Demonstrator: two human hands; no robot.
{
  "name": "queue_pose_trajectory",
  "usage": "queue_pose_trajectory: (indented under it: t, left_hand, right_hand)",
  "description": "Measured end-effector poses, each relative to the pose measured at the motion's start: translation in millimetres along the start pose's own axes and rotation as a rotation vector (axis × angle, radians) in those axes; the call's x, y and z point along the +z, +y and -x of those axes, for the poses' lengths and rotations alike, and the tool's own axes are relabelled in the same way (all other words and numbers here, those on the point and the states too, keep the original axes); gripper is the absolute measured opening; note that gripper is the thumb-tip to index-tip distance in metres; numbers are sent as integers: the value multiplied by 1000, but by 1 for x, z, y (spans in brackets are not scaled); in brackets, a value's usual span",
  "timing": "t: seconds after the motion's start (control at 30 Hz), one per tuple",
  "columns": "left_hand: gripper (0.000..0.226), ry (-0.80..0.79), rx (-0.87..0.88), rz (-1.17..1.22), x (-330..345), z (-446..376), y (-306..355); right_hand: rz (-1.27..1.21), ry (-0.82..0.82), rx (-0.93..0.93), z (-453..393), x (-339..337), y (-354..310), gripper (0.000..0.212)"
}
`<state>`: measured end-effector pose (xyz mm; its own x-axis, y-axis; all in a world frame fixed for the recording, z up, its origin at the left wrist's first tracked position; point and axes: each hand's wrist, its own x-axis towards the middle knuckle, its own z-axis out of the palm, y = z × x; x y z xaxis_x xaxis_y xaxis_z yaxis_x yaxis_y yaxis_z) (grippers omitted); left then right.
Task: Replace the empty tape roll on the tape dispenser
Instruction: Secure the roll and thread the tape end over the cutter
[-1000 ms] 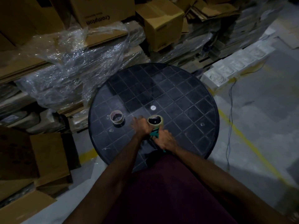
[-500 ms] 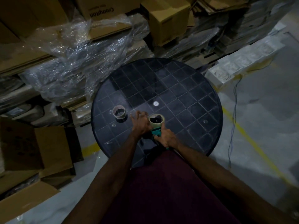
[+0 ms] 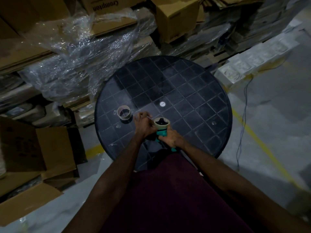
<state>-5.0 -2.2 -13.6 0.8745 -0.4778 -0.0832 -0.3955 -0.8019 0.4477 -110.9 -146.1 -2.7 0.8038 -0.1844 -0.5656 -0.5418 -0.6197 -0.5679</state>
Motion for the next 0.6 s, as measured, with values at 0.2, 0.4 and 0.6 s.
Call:
queue_pose_trajectory:
  t: [0.2,0.4,0.6]
  left_hand:
    - [32,-131,-133,-78,16,4,-7]
    - [26,-241,20,-186,9,1,4]
    - [37,-219,118,-217,6,4,6]
  right_hand:
    - [75,1,-34,5,6,5,80]
    - [90,54,-39,7,6,7,75]
    - [104,51,-25,7,8,11,74]
